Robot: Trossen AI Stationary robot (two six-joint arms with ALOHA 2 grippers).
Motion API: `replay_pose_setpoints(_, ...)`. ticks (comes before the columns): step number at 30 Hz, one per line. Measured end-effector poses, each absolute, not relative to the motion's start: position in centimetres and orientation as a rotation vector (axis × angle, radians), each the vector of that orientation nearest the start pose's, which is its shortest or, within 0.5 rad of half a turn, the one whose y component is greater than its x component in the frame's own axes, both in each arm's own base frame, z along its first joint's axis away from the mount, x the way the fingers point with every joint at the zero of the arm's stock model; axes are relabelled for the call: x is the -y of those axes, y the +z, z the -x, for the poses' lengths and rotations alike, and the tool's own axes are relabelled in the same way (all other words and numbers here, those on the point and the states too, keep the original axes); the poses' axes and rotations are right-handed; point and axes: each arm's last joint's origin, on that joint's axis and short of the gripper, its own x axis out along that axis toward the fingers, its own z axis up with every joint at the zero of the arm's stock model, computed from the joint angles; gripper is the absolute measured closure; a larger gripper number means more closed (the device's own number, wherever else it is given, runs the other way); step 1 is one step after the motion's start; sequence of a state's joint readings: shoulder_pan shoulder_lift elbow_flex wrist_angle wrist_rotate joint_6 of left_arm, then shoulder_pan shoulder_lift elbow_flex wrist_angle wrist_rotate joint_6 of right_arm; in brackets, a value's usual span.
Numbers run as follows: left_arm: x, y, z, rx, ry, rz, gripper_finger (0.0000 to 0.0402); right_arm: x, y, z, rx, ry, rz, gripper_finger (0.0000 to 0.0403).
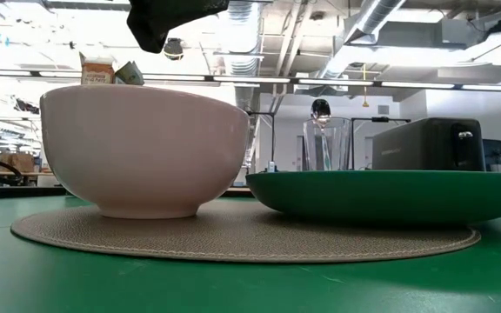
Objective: Arrange a breakfast setting
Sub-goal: Put the red apple on top of the brown tablemat
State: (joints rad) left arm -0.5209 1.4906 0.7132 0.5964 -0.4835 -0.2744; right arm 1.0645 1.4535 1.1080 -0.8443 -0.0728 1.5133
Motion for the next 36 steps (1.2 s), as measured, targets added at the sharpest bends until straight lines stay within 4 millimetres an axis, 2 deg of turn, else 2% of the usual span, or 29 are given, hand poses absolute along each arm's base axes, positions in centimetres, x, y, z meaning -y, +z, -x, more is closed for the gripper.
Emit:
replay_pose_setpoints(18, 14.1, 22.0, -27.3, -0.166, -0.014, 0.206, 0.0086, -25.7, 22.6, -14.0, -1.479, 0.010, -0.497, 0.0106)
replay_pose_setpoints(23, 13.9, 22.0, -27.4, -0.165, -0.004, 0.206, 0.0086, -25.4, 22.1, -14.2, -1.494, -0.021, -0.470, 0.0106)
replay_pose_setpoints(36, 13.9, 22.0, -27.5, -0.166, -0.008, 0.210, 0.0086, -24.1, 24.9, -13.8, -1.429, 0.003, -0.590, 0.0106)
